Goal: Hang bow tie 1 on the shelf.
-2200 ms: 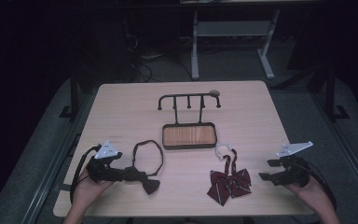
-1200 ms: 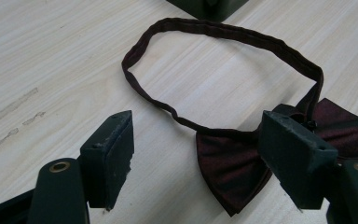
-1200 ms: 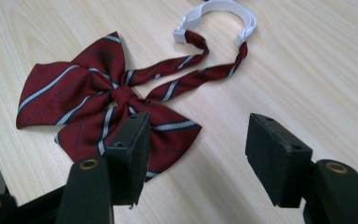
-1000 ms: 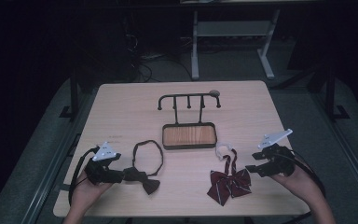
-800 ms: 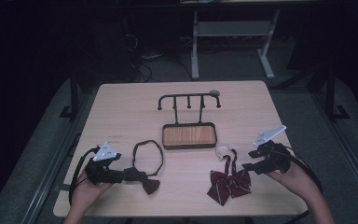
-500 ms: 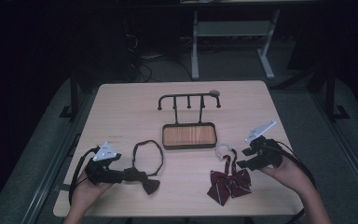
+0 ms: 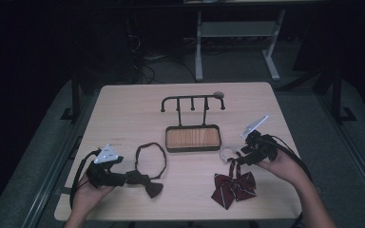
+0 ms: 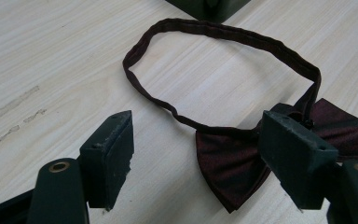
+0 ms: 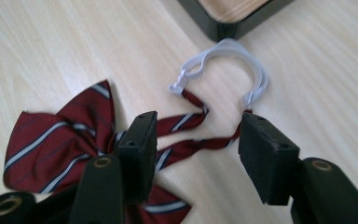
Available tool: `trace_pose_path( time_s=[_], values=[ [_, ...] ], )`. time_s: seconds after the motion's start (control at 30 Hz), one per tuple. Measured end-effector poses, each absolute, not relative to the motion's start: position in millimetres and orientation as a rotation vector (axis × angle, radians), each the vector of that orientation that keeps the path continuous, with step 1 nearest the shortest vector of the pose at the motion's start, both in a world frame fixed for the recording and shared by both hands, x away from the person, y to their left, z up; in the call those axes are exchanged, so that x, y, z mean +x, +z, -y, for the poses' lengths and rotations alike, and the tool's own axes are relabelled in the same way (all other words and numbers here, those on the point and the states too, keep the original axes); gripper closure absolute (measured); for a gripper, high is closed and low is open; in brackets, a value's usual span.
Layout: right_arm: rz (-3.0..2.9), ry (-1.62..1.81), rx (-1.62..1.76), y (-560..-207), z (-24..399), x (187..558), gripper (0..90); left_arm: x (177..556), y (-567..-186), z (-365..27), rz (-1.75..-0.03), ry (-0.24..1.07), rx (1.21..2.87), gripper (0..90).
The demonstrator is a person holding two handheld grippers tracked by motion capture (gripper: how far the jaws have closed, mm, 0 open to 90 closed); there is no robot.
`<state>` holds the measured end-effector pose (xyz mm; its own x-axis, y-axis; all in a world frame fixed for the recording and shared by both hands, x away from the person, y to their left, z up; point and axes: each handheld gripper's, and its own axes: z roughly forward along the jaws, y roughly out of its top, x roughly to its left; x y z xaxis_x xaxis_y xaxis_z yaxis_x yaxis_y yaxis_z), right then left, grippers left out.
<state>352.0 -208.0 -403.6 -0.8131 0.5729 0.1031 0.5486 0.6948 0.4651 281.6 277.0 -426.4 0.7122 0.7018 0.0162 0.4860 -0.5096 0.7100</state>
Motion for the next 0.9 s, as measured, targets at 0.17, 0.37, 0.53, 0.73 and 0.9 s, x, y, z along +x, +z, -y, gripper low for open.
trace_pose_path(
  time_s=[0.17, 0.37, 0.53, 0.73, 0.9],
  values=[
    [-2.863, 0.747, 0.968, -406.7, 208.1, 362.2, 50.0, 281.8, -426.5, -277.4, -0.899, 0.392, 2.212, 27.3],
    [-2.860, 0.719, 0.988, -408.3, 206.5, 372.7, 52.1, 281.3, -425.2, -277.6, -0.897, 0.401, 2.208, 27.3],
    [-2.862, 0.675, 1.002, -411.8, 205.1, 380.5, 54.5, 281.4, -425.5, -277.4, -0.896, 0.399, 2.215, 27.4],
    [-2.871, 0.619, 1.029, -420.2, 201.5, 390.1, 58.6, 281.8, -426.6, -277.1, -0.896, 0.396, 2.213, 27.3],
    [-2.878, 0.592, 1.039, -424.9, 198.3, 393.5, 60.1, 281.8, -426.3, -277.3, -0.895, 0.394, 2.216, 27.3]
  ],
)
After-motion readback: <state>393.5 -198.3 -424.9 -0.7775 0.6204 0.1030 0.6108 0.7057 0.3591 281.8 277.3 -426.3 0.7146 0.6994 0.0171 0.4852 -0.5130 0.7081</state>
